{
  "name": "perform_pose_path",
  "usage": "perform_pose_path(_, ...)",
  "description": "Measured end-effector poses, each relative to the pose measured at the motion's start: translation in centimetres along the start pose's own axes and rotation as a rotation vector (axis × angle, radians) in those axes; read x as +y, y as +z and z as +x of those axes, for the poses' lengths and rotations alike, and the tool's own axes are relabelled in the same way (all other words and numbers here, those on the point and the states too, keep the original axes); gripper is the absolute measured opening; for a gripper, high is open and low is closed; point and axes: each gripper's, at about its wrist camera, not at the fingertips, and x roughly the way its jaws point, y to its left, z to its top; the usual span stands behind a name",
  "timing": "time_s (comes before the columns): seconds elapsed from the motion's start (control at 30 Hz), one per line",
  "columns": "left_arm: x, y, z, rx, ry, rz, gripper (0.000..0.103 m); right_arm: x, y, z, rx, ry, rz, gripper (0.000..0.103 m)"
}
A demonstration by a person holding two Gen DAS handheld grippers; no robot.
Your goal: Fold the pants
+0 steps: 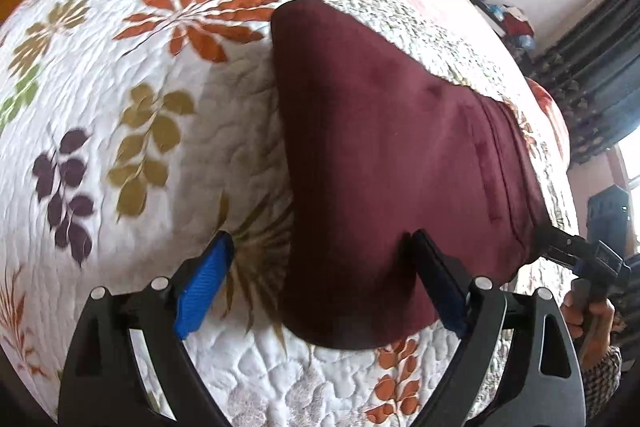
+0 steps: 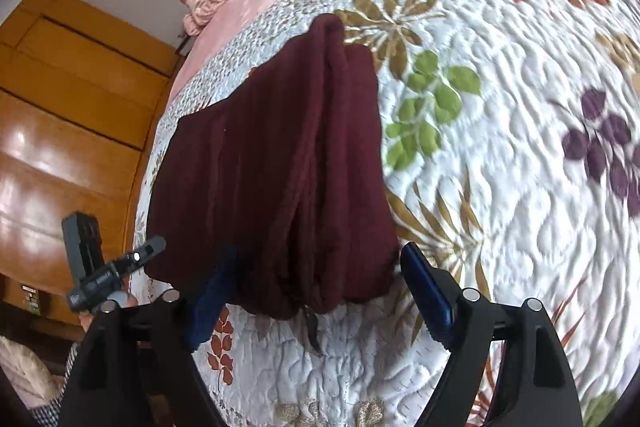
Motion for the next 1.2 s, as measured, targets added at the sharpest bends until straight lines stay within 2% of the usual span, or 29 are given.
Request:
perform_pose_path(0.13, -0.6, -0.8, -1.5, -0.031, 0.065, -0.019, 0.090, -0.6, -0.9, -0.5, -0.020, 0.015, 0.083, 0.084)
perform_pose_path(0.23, -2.7, -1.5, -4.7, -0.096, 0.156, 0.030, 0.092, 1.6, -2.2, -3.4, -0.097, -0.081, 0.028, 0.086)
perform_pose_path(0.33, -5.0, -2.1, -8.0, -0.188, 0.207, 0.092, 0.096, 4.6, -3.9, -5.7, -0.149, -0.150, -0.036, 0.098)
perform_pose_path(0.4, -6.6, -2.7, -10.2, -0.230, 0.240, 0.128, 0.097, 6.7, -5.1, -7.0, -0.174, -0.193, -0.071, 0.099)
perform_pose_path(0.5, -8.4, -3.1, -12.1, -0.247, 0.275, 0.166, 0.097, 9.7, -6.8, -8.7, -0.215, -0.247, -0.106, 0.099)
perform_pose_path(0.7, -10.8, -4.3, -15.0, -0.295, 0.304, 0.226, 0.097, 13.6, -8.4, -10.0, -0.245, -0.316, -0.163, 0.099)
perform_pose_path(0.8, -11.1, -5.1, -15.9, -0.304, 0.313, 0.234, 0.097, 14.5, -8.9, -10.5, -0.256, -0.321, -0.169, 0.099)
perform_pose_path(1.2, -11.1, -6.0, -16.6, -0.290, 0.304, 0.219, 0.097, 17.2, -9.8, -10.6, -0.269, -0.393, -0.220, 0.099)
